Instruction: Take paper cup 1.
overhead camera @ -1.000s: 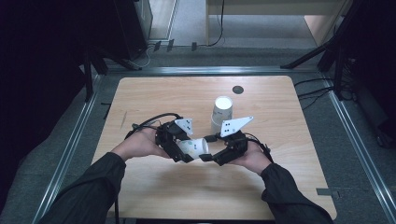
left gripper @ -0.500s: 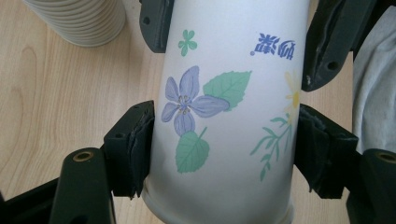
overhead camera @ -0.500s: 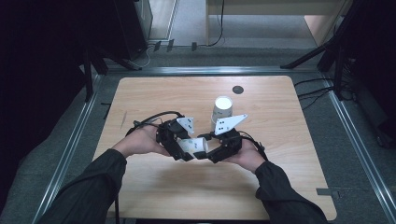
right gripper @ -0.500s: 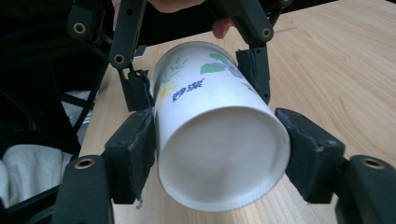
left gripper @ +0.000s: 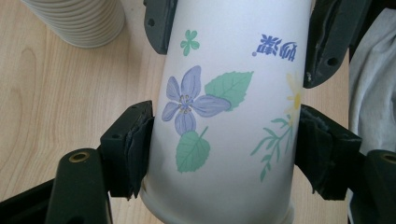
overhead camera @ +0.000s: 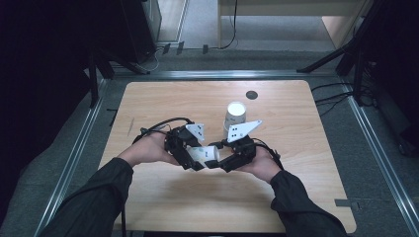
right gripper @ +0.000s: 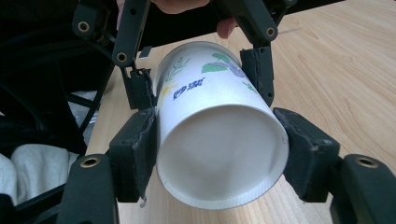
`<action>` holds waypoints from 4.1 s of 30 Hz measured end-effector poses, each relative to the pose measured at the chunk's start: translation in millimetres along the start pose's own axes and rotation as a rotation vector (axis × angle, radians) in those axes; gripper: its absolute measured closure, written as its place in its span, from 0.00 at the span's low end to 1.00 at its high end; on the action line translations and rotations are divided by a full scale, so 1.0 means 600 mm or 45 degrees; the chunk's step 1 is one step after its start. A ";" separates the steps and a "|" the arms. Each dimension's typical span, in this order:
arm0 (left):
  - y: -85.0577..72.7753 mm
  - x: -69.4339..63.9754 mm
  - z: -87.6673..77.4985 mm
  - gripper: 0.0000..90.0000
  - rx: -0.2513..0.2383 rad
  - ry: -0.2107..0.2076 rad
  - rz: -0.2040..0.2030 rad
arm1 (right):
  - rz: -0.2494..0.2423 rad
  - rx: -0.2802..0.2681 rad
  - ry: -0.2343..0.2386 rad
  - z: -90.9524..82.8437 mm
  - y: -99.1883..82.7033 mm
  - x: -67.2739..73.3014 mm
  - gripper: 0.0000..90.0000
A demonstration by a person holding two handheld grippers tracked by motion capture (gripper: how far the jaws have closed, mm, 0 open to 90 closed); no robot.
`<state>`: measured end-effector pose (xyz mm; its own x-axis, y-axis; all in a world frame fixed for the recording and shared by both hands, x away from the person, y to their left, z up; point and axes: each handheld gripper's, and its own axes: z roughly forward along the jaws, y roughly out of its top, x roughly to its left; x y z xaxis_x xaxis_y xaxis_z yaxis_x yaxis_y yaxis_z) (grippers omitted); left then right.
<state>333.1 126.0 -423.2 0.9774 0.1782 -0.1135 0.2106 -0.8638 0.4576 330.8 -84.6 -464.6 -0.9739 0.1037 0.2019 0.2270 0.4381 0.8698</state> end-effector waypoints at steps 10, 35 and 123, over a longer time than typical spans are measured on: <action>-0.010 0.003 -0.005 0.14 -0.119 0.026 -0.046 | 0.001 -0.019 -0.009 -0.010 0.000 -0.003 0.39; -0.061 -0.017 0.020 0.13 -0.554 -0.067 -0.179 | 0.011 -0.135 0.020 -0.071 -0.006 0.003 0.39; -0.056 -0.009 -0.019 0.26 -0.479 -0.037 -0.175 | 0.032 -0.026 -0.005 -0.058 -0.023 0.005 0.31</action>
<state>321.1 159.8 -427.8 0.9399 0.2623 -0.2186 0.3362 -0.5988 0.7269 324.9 -121.6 -460.4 -0.9679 0.1177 0.2219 0.2510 0.4173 0.8734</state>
